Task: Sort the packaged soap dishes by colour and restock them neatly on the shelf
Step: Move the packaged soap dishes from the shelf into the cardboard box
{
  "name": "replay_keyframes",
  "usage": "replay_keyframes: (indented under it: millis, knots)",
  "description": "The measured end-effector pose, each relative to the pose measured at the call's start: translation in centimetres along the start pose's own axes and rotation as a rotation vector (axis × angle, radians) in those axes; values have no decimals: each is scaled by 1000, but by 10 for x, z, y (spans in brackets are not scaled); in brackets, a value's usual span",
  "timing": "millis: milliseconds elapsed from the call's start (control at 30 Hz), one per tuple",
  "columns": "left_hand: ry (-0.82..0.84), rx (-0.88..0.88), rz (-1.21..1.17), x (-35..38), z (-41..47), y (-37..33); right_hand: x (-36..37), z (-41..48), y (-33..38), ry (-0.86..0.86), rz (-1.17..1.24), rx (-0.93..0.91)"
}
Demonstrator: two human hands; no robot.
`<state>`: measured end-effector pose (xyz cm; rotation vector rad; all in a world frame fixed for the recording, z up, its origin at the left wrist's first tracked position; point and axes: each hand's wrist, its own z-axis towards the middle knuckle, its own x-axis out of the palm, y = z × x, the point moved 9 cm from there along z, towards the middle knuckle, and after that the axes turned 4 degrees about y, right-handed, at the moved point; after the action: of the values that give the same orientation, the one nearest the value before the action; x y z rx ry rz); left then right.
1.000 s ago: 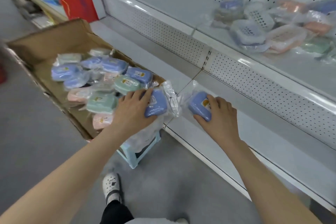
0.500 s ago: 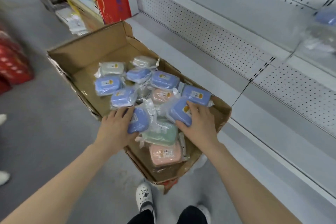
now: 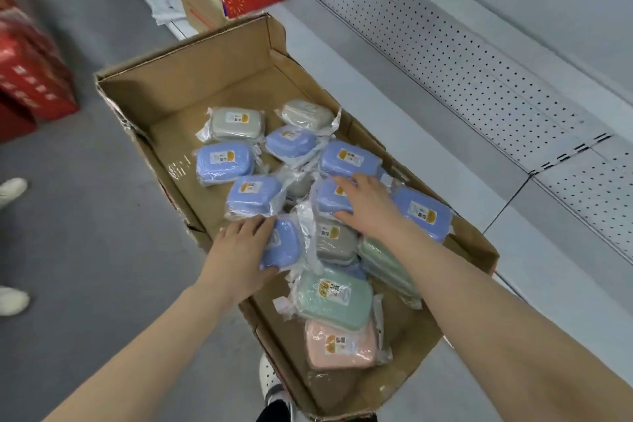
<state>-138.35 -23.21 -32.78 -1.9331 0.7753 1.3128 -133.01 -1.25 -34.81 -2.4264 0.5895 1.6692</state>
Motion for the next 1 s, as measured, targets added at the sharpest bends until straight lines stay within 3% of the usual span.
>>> replay_keyframes:
  millis: [233, 567, 767, 1000]
  knots:
    - [24, 64, 28, 24, 39, -3, 7, 23, 0, -30, -80, -80]
    - [79, 157, 83, 8, 46, -18, -15, -27, -3, -93, -95, -83]
    - [-62, 330, 106, -55, 31, -62, -42, -99, -13, -207, -124, -45]
    - [-243, 645, 205, -110, 11, -161, -70, -220, -55, -399, -175, 102]
